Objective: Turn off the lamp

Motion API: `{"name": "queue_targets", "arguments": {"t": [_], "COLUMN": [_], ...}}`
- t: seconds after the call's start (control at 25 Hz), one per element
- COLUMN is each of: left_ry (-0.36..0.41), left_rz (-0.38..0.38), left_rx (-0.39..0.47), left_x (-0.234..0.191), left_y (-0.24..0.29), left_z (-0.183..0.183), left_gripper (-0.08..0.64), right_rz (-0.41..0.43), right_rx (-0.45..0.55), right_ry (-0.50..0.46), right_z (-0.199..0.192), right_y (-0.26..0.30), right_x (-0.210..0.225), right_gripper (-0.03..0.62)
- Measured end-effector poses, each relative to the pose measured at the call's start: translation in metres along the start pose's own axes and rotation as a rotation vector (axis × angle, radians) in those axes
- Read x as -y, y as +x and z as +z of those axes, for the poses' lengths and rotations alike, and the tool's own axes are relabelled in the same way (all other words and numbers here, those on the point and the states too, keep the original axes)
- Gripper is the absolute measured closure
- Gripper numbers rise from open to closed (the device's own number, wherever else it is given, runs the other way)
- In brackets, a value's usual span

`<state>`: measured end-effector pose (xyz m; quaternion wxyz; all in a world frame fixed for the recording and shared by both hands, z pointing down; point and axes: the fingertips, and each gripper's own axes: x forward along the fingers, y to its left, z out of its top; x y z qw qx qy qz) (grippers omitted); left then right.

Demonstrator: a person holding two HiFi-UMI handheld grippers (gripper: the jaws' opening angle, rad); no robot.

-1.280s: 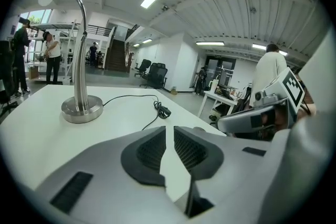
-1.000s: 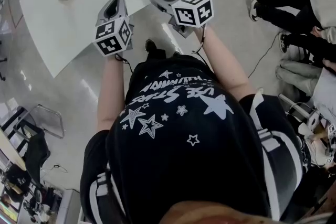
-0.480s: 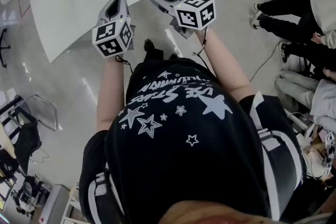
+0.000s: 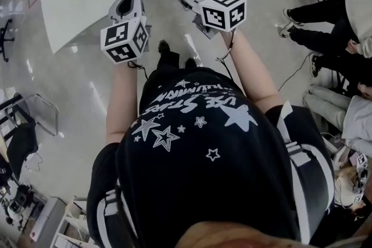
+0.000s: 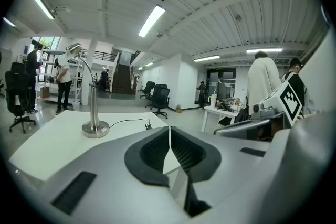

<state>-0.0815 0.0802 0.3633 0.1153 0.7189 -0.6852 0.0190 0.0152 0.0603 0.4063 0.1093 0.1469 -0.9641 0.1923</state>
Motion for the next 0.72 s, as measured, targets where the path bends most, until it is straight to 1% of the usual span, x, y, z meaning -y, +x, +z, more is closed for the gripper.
{"name": "queue_targets", "arguments": {"t": [0.16, 0.36, 0.56, 0.72], "left_ry": [0.002, 0.002, -0.004, -0.007], "left_rz": [0.018, 0.039, 0.046, 0.05], "left_rx": [0.003, 0.011, 0.014, 0.009], "left_x": [0.004, 0.017, 0.006, 0.017], "left_y": [-0.023, -0.036, -0.059, -0.06], "left_z": [-0.003, -0.008, -0.018, -0.028], "left_gripper": [0.54, 0.54, 0.54, 0.54], "right_rz": [-0.018, -0.024, -0.029, -0.021], "right_rx": [0.012, 0.064, 0.077, 0.074], "right_ry": [-0.033, -0.021, -0.033, -0.04], "right_z": [0.002, 0.008, -0.001, -0.011], "right_y": [-0.013, -0.036, -0.029, -0.04], "right_x": [-0.01, -0.009, -0.031, -0.03], "right_gripper": [0.586, 0.586, 0.586, 0.586]}}
